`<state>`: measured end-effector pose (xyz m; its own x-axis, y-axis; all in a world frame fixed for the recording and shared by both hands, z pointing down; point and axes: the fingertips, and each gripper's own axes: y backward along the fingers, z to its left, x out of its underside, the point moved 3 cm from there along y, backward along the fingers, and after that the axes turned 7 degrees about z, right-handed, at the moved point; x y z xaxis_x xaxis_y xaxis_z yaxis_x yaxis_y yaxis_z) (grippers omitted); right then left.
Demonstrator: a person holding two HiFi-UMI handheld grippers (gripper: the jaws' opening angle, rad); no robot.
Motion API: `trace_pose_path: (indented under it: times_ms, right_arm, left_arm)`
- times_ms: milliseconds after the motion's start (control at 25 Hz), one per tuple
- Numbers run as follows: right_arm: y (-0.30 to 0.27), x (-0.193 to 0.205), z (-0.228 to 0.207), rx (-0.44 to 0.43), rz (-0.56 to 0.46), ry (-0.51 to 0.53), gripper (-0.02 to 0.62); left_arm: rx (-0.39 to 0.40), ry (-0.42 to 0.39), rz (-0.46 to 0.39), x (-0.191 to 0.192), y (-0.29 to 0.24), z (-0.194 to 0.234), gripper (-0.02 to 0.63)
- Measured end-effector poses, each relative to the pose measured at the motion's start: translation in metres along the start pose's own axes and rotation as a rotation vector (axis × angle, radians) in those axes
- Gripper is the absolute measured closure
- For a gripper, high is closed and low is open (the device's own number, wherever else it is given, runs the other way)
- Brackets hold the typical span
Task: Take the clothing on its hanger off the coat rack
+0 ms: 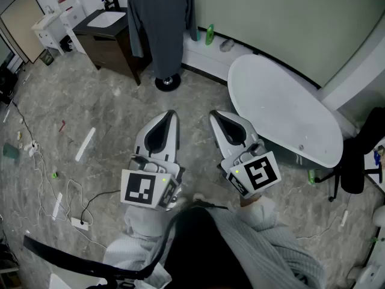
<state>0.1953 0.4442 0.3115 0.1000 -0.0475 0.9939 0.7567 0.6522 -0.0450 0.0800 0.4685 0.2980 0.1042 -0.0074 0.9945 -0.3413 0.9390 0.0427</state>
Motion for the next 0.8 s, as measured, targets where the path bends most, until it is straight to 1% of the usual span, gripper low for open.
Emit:
trace_pose_path:
  times_ms: [240,400,480,600,800]
  right_arm:
    - [0.0,0.002,-0.006,0.003,-0.003,-0.009,0.594]
    - [0.009,0.006,-0.033,0.01,-0.003,-0.035,0.594]
    - [0.014,0.009,-0.039,0.017,-0.004,-0.047,0.594]
    - [0.017,0.01,-0.027,0.007,-0.006,-0.051,0.592]
    - [0.005,0.018,-0.006,-0.036,-0.008,-0.039,0.592]
  left_arm:
    - [0.003,-0.007,0.003,0.001,-0.007,-0.002,0.601]
    - [-0.006,-0.021,0.011,0.004,-0.032,-0.019,0.601]
    - [0.0,-0.021,0.019,0.006,-0.036,-0.024,0.601]
    - [-0.032,-0.003,-0.004,0.005,-0.022,-0.02,0.601]
    - [-0.081,-0.013,-0.008,0.01,-0.006,-0.005,0.601]
